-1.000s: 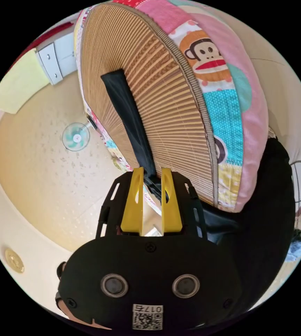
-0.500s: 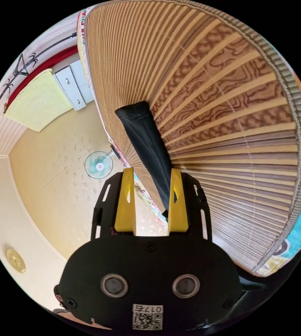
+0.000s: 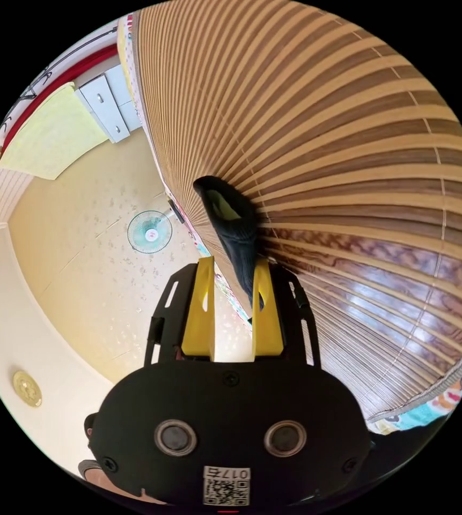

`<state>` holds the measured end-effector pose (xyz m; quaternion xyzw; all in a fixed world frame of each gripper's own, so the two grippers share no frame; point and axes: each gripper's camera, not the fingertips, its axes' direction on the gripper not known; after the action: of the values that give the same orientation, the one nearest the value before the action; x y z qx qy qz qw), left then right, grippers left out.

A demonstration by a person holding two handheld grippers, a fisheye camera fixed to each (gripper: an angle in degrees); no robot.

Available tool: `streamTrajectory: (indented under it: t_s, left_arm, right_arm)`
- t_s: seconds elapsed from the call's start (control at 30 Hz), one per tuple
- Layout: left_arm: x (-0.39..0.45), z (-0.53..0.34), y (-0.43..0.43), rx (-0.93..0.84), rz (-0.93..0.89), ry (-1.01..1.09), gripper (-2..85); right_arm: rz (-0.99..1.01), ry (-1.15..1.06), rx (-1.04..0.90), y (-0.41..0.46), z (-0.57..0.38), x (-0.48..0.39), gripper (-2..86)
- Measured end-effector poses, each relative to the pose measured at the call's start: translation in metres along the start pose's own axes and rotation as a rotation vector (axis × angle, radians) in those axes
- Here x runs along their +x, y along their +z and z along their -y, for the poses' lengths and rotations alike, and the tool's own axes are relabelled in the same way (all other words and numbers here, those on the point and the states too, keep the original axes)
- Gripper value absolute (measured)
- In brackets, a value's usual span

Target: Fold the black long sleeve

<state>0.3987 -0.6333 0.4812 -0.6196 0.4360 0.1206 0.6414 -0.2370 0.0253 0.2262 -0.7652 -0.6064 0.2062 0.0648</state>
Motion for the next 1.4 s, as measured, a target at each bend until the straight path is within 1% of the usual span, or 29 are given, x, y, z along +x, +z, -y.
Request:
streamTrajectory:
  t_s: [0.1,0.17,0.23,0.3,0.37,0.43,0.5,0.53,0.6,0.63,0.7,0.73,0.8,0.83,0.9,0.93,1.0,1.03,1.1,1.13,1.2,1.23,1.27,1.3,1.33,1.4]
  left_arm:
    - [0.006,0.001,-0.003,-0.033,0.035,-0.044,4.9]
    - [-0.001,-0.004,-0.021,0.035,-0.053,-0.081,4.1]
    - [-0.004,-0.016,-0.055,0.216,-0.174,-0.068,4.2]
    - [0.001,-0.016,-0.066,0.250,-0.232,-0.048,4.9]
    - [0.009,-0.011,-0.059,0.208,-0.258,-0.030,7.8]
    - [0.016,-0.009,-0.030,0.080,-0.213,-0.042,10.1]
    - [0.014,-0.018,-0.017,0.036,-0.188,-0.077,10.6]
    - [0.010,-0.028,-0.017,0.048,-0.196,-0.071,10.6]
    - [0.003,-0.046,-0.018,0.048,-0.217,-0.052,10.6]
    - [-0.002,-0.060,-0.016,0.022,-0.210,-0.042,10.5]
    - [-0.011,-0.084,-0.013,-0.023,-0.183,-0.024,10.4]
    - [-0.018,-0.103,-0.011,-0.052,-0.169,-0.007,10.3]
    - [-0.029,-0.131,-0.009,-0.091,-0.157,0.023,10.2]
    - [-0.037,-0.150,-0.008,-0.112,-0.143,0.041,10.2]
    - [-0.048,-0.177,-0.008,-0.139,-0.100,0.079,10.2]
    - [-0.055,-0.194,-0.010,-0.152,-0.073,0.102,10.2]
    - [-0.068,-0.215,-0.013,-0.162,-0.072,0.112,10.3]
    - [-0.079,-0.227,-0.016,-0.163,-0.085,0.111,10.4]
    - [-0.097,-0.242,-0.020,-0.157,-0.093,0.092,10.5]
    - [-0.110,-0.251,-0.022,-0.152,-0.094,0.070,10.5]
    - [-0.134,-0.262,-0.023,-0.148,-0.104,0.025,10.6]
    - [-0.151,-0.269,-0.024,-0.140,-0.114,-0.010,10.5]
    - [-0.159,-0.272,-0.024,-0.136,-0.119,-0.025,10.5]
    - [-0.177,-0.278,-0.025,-0.126,-0.127,-0.058,10.5]
    - [-0.195,-0.284,-0.027,-0.116,-0.132,-0.085,10.5]
    - [-0.220,-0.291,-0.029,-0.099,-0.137,-0.111,10.6]
  right_arm:
    - [0.020,0.010,-0.039,-0.002,0.001,0.014,8.1]
    - [0.023,0.005,-0.065,-0.002,0.001,0.021,7.4]
    - [0.023,-0.003,-0.086,-0.001,0.001,0.027,6.9]
    - [0.030,-0.021,-0.098,0.001,0.001,0.033,6.7]
    - [0.021,-0.014,-0.103,0.003,-0.001,0.039,6.4]
    - [0.002,-0.014,-0.079,0.001,-0.007,0.040,5.7]
    - [-0.021,-0.076,-0.033,-0.004,-0.019,0.028,4.5]
    - [-0.024,-0.105,-0.040,-0.003,-0.022,0.022,4.2]
    - [-0.032,-0.311,-0.136,0.015,-0.042,-0.014,3.6]
    - [-0.030,-0.374,-0.177,0.023,-0.050,-0.026,3.5]
    - [0.021,-0.608,-0.353,0.062,-0.098,-0.074,3.5]
    - [0.034,-0.659,-0.389,0.073,-0.114,-0.086,3.6]
    - [0.048,-0.850,-0.508,0.124,-0.193,-0.125,3.9]
    - [0.049,-0.891,-0.540,0.139,-0.215,-0.131,4.0]
    - [0.061,-1.013,-0.688,0.207,-0.303,-0.140,4.4]
    - [0.064,-1.034,-0.726,0.225,-0.324,-0.137,4.5]
    - [0.062,-1.094,-0.875,0.301,-0.406,-0.107,5.2]
    - [0.048,-1.097,-0.915,0.321,-0.425,-0.094,5.6]
    - [-0.036,-1.084,-1.049,0.395,-0.491,-0.023,7.4]
    - [-0.066,-1.075,-1.084,0.412,-0.505,0.000,7.9]
    - [-0.257,-0.968,-1.269,0.471,-0.548,0.106,10.2]
    - [-0.323,-0.923,-1.313,0.481,-0.554,0.134,10.7]
    - [-0.449,-0.826,-1.389,0.492,-0.563,0.186,11.3]
    - [-0.502,-0.760,-1.435,0.490,-0.568,0.223,11.6]
    - [-0.508,-0.743,-1.439,0.485,-0.569,0.235,11.5]
    - [-0.523,-0.719,-1.386,0.449,-0.565,0.257,11.2]
